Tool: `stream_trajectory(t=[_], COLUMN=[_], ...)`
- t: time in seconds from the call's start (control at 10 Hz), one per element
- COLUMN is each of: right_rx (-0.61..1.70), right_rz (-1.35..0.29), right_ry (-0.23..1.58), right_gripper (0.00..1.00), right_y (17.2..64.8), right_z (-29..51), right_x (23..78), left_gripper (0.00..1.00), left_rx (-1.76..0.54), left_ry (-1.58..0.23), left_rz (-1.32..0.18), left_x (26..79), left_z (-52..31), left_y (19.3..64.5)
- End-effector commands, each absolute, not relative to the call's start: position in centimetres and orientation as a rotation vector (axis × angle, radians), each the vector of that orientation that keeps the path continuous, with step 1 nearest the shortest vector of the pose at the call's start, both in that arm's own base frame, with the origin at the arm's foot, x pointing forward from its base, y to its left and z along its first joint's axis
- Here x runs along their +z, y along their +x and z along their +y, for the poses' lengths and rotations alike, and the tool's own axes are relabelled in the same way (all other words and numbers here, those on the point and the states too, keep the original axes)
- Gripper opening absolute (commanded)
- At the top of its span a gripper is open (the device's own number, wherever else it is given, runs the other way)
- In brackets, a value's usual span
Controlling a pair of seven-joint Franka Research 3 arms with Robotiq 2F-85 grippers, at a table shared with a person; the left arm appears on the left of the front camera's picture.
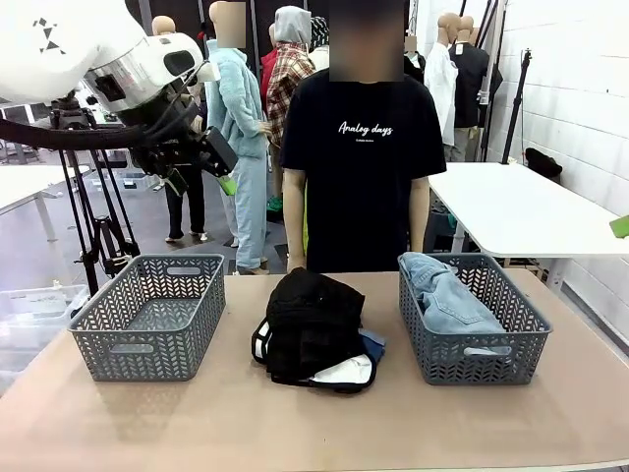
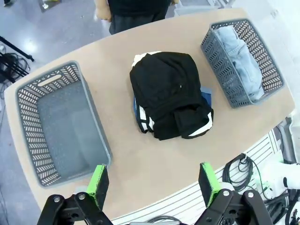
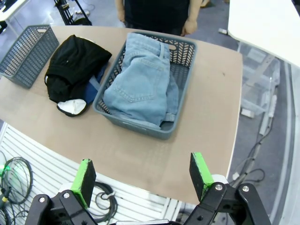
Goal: Sort the tops and bottoms.
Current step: Lift clothes from the center of the table with your right hand.
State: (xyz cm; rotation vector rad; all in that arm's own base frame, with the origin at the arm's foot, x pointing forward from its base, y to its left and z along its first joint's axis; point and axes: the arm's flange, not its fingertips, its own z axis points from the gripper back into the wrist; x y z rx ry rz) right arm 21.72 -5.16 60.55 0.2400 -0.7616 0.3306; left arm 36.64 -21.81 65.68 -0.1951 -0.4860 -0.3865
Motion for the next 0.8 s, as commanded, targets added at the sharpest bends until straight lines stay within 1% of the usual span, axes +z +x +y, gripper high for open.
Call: stream_trajectory(t=[0.0, 0.1, 0.2, 0.3, 0.4, 0.5, 0.6, 0.7], right_rx=[0.338, 0.338, 0.331, 0.286, 0.302, 0.37, 0.433, 0.496], right_rz=[-0.759, -0.759, -0.762, -0.829, -0.831, -0.797, -0.753, -0.734], right_ry=[0.244, 0.244, 0.24, 0.203, 0.254, 0.309, 0.327, 0.342], right_gripper=[1.0, 1.0, 1.0, 1.0, 1.0, 1.0, 1.0, 1.0], right_y=[21.8, 21.8, 21.7, 23.7, 26.5, 29.7, 32.7, 34.6], right_z=[-5.0, -5.0, -5.2, -3.7, -0.9, 2.2, 5.4, 8.6], right_x=[60.5, 60.5, 60.6, 61.3, 61.3, 60.5, 59.9, 59.4], left_gripper=[1.0, 1.0, 1.0, 1.0, 1.0, 1.0, 1.0, 1.0], left_rx=[-0.401, -0.387, -0.387, -0.387, -0.387, -0.387, -0.387, -0.387], left_ry=[-0.21, -0.195, -0.195, -0.195, -0.195, -0.195, -0.195, -0.195], left_rz=[-0.391, -0.486, -0.486, -0.486, -0.486, -0.486, -0.486, -0.486], left_x=[63.8, 65.7, 65.7, 65.7, 65.7, 65.7, 65.7, 65.7], left_z=[-23.0, -21.8, -21.8, -21.8, -21.8, -21.8, -21.8, -21.8], left_y=[38.9, 36.6, 36.6, 36.6, 36.6, 36.6, 36.6, 36.6])
